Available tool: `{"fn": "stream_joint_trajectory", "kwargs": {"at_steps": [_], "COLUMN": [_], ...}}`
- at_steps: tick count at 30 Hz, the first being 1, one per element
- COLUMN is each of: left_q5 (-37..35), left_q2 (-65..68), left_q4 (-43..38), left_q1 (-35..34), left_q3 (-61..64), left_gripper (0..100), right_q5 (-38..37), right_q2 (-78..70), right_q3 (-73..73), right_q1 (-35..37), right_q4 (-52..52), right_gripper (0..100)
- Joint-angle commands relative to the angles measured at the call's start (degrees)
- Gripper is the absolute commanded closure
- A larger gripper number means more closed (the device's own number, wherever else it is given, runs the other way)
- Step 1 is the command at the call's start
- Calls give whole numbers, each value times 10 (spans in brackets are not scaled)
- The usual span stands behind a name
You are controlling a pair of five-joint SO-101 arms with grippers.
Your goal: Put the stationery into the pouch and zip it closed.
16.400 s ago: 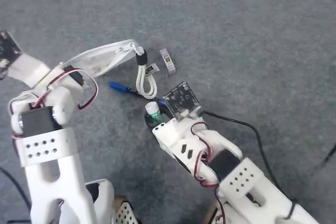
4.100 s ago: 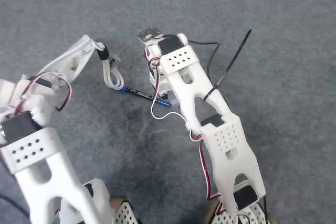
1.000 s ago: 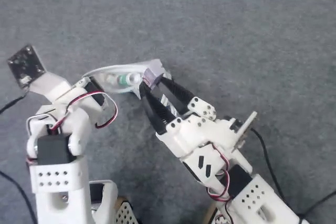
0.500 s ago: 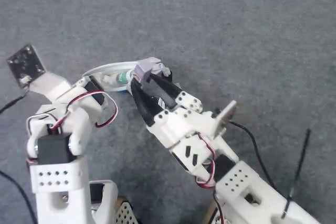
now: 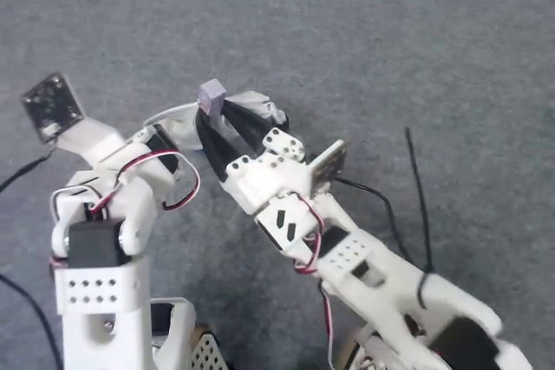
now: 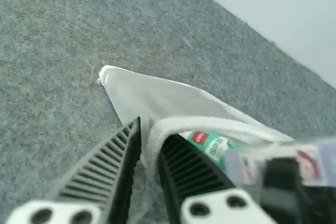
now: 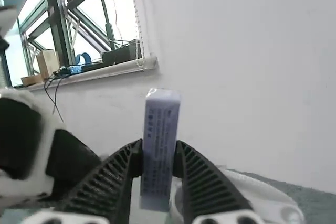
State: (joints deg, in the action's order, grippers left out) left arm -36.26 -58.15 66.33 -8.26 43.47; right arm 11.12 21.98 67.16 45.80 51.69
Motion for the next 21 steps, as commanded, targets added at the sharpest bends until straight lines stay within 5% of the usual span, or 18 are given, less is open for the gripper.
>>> {"fn": "stream_joint_trajectory", "kwargs": {"at_steps": [1,12,18,21], "left_q5": [4,2,2,2], "left_q2": [-25,-25,-25,-25], "left_q4": [-21,-24,-24,-24], "left_q1": [4,-34,-39,-39], "left_q3": [-11,-11,-12,-12], "left_gripper": [990,990,990,990], "right_q5": [-76,-128,-128,-128], "right_q2": [-86,-204,-203,-203], "right_q3": [-40,-76,-59,-54], "right_q1": [0,1,2,7], "right_q4": [88,124,122,125], "right_gripper": [991,986,783,768]}}
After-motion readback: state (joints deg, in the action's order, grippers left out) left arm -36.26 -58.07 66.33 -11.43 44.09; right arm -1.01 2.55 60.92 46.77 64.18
